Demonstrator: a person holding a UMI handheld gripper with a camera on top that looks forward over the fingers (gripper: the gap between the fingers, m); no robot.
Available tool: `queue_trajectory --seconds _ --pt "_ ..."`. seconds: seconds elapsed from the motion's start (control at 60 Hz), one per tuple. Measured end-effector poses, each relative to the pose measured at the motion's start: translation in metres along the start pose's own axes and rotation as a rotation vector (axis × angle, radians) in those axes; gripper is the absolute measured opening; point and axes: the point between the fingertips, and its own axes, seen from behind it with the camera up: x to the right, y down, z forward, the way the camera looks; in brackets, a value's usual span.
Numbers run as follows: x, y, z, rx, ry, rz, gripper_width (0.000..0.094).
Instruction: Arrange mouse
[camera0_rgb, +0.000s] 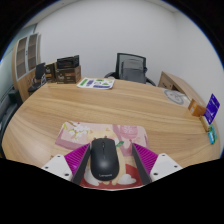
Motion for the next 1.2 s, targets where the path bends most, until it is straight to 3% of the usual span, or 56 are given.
queue_trajectory --seconds 0.1,0.367,0.65,0.9,1.2 --pt "0.007 -0.01 -0.033 -0.006 -0.038 0.015 0.0865" --pt "0.098 -0.039 -0.178 0.064 -0.014 0.048 0.0865" --pt "0.203 0.002 -0.301 0.08 0.068 0.106 0.0863" --pt "0.263 0.047 -0.36 0.092 0.121 0.134 0.0866" --pt "0.306 0.068 -0.384 0.095 0.154 0.133 0.0865"
